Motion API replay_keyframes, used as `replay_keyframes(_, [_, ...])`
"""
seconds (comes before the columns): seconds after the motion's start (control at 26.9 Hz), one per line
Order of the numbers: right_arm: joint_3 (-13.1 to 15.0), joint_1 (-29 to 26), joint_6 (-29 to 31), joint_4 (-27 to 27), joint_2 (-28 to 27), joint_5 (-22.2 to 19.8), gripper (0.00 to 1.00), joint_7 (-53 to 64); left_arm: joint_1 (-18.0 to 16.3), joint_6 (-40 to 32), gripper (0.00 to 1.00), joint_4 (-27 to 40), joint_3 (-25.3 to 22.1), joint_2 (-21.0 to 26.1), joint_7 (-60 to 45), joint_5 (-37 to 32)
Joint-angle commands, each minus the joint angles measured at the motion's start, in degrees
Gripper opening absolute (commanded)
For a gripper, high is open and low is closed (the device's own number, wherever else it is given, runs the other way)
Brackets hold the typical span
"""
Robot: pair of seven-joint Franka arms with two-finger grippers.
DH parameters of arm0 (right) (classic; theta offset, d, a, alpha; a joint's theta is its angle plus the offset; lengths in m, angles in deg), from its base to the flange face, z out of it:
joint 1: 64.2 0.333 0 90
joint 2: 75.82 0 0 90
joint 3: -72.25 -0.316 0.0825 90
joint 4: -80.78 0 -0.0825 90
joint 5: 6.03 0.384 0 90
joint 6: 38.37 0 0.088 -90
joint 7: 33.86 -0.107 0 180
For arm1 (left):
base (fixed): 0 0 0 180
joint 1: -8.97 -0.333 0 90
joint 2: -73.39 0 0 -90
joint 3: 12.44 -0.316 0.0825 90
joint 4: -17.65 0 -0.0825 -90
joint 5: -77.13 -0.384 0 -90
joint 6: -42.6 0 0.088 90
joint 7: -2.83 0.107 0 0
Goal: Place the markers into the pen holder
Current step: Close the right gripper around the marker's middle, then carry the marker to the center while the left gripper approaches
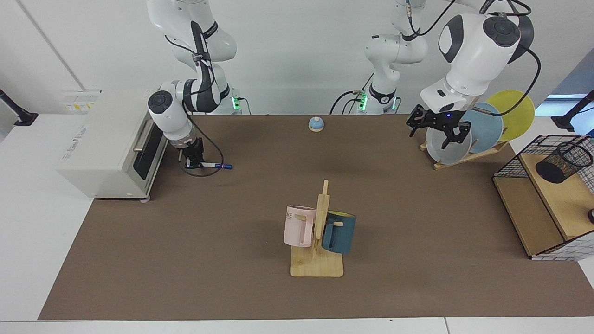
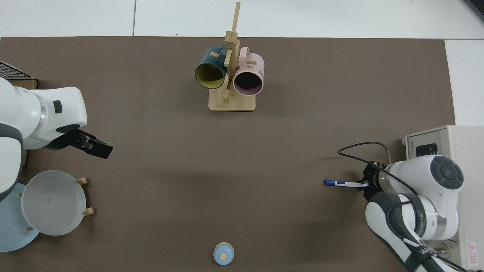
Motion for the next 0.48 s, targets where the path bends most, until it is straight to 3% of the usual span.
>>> replay_keyframes(0.0, [-0.31, -0.13, -3.63, -3.41, 0.37, 1.43, 0.00, 2.17, 0.43, 1.47, 1.00, 0.26, -0.37, 0.18, 7.21, 0.81])
replay_keyframes(0.19, [-0.66, 1.27, -4.51, -6.48, 0.99, 8.54, 0.00, 12.17, 0.78, 0.95, 1.00, 0.18, -0.10, 0.18, 12.40, 0.90])
replay_keyframes(0.26, [-0.57, 2.41, -5.21, -7.89, 0.99, 9.61, 0.00, 15.43, 0.96, 0.42, 1.00, 0.26, -0.10, 0.09, 13.37, 1.34])
replay_keyframes(0.33, [-0.66, 3.47, -6.00, -9.99, 0.99, 10.22, 0.00, 15.80, 1.22, -0.46, 1.00, 0.35, -0.10, 0.00, 13.37, 2.39])
replay_keyframes(0.45, [-0.66, 6.19, -8.20, -13.77, 1.07, 14.51, 0.00, 15.71, 1.31, -1.51, 1.00, 0.26, -0.19, 0.00, 13.37, 3.97])
